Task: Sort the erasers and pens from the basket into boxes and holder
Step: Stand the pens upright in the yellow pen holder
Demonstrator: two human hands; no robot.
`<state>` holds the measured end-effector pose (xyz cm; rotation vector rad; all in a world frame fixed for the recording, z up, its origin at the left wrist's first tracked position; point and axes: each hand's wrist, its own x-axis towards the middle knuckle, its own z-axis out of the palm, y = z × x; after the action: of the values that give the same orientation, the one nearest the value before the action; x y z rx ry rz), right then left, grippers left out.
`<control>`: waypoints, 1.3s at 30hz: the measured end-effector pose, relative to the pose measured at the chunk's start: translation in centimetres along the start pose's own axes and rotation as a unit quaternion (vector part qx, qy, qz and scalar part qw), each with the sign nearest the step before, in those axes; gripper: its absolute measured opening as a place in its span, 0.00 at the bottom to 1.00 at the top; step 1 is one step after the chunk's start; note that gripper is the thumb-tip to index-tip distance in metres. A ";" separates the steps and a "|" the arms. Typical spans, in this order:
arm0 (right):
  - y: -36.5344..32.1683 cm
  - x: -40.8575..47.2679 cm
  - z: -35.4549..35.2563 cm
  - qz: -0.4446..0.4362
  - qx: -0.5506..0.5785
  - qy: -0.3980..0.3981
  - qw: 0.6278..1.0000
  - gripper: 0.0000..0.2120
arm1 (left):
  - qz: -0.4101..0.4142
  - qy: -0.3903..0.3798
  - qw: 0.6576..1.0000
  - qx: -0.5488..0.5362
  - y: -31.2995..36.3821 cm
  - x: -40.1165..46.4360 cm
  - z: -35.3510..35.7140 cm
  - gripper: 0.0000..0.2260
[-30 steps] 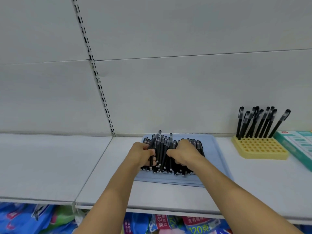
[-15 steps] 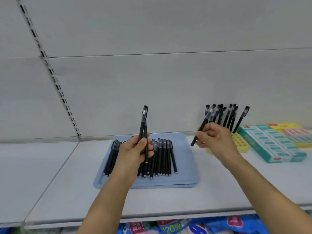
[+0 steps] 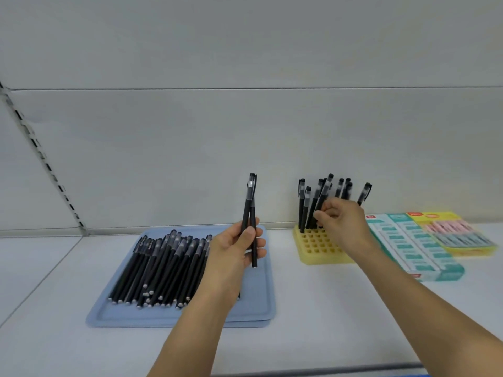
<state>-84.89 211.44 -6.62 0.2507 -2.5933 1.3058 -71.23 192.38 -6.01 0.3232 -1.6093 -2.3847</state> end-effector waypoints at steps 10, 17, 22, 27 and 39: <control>0.7 -0.2 1.4 -0.033 -0.061 -0.022 0.997 0.03 | -0.008 0.000 1.000 0.002 -1.3 0.6 1.6 0.09; -0.3 -1.1 0.4 -0.012 -0.154 -0.037 0.987 0.09 | -0.010 -0.018 1.000 -0.006 -1.6 0.9 2.3 0.09; -4.7 -3.6 -1.2 -0.103 0.082 -0.100 0.986 0.04 | -0.007 -0.075 0.997 0.013 -2.0 0.8 3.4 0.09; -6.5 -3.3 -3.7 -0.054 0.228 -0.176 0.956 0.03 | 0.007 -0.147 0.989 0.033 -2.0 0.6 4.6 0.09; -4.5 -0.8 -5.7 -0.065 0.107 -0.004 0.992 0.05 | 0.053 -0.021 0.993 0.100 -2.8 1.6 4.6 0.09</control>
<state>-82.28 213.40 -0.13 0.4555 -2.3973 1.5361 -74.38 196.93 -6.98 0.2192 -1.8411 -2.1704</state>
